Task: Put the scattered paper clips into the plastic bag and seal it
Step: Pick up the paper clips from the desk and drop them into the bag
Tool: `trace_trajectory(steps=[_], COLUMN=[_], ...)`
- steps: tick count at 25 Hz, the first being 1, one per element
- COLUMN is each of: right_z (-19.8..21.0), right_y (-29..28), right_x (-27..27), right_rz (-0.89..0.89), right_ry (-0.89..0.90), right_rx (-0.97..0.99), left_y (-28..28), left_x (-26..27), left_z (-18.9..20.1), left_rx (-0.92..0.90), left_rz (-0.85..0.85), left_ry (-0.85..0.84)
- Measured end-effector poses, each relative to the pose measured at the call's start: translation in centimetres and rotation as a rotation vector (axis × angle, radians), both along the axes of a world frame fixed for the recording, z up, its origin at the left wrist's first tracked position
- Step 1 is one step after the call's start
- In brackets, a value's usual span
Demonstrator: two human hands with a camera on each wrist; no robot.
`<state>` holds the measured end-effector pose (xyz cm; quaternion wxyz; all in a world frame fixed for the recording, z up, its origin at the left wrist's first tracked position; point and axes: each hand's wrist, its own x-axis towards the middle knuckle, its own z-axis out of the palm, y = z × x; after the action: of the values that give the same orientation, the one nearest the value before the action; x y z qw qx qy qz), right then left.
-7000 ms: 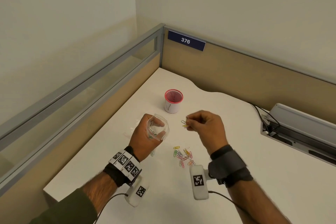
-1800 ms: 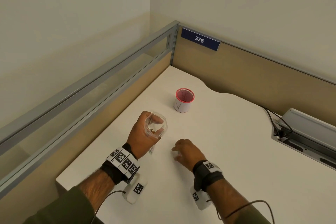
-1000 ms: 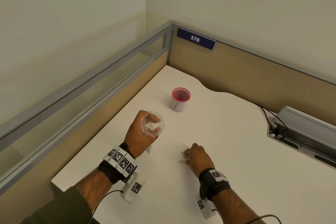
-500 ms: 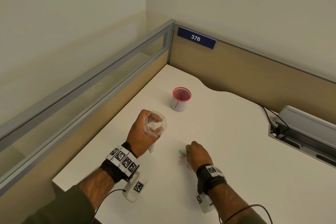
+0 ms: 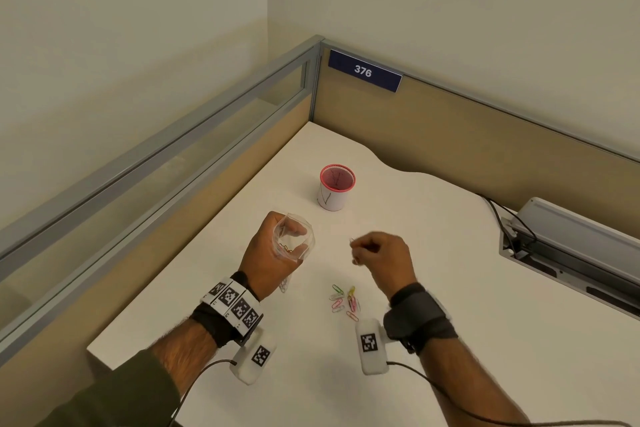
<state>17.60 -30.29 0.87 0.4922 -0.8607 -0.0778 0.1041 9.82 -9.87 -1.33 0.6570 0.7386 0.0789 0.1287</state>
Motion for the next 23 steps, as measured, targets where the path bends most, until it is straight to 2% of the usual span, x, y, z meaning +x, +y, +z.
trace_trajectory(steps=[2, 5, 8, 11, 13, 15, 19, 21, 23], right_z=[3.9, 7.2, 7.5, 7.1, 7.3, 7.9, 8.0, 5.7, 1.4], right_y=[1.7, 4.5, 6.6, 7.4, 7.3, 6.9, 5.3, 3.5, 1.0], right_x=[-0.7, -2.1, -3.0, -3.6, -3.8, -3.9, -3.0, -1.2, 0.6], right_rz=[0.084, 0.23, 0.352, 0.414, 0.41, 0.385, 0.244, 0.164, 0.137], right_ry=[-0.038, -0.166, -0.303, -0.377, -0.401, -0.423, -0.474, -0.424, -0.284], right_rx=[0.099, 0.081, -0.004, -0.119, -0.138, -0.122, -0.046, -0.081, -0.305], left_y=[-0.3, -0.6, -0.9, -0.7, -0.2, -0.2, -0.3, -0.3, 0.0], left_x=[0.0, 0.3, 0.7, 1.3, 1.5, 0.8, -0.4, -0.4, -0.4], left_z=[-0.3, -0.7, -0.8, -1.5, -1.7, -1.3, -0.2, 0.0, 0.0], left_rx=[0.034, 0.081, 0.169, 0.153, 0.192, 0.207, 0.036, -0.007, -0.042], left_rz=[-0.004, -0.025, 0.011, 0.03, 0.025, 0.018, -0.031, -0.015, -0.025], left_ry=[-0.019, -0.019, 0.044, 0.154, 0.141, 0.06, -0.065, -0.065, -0.066])
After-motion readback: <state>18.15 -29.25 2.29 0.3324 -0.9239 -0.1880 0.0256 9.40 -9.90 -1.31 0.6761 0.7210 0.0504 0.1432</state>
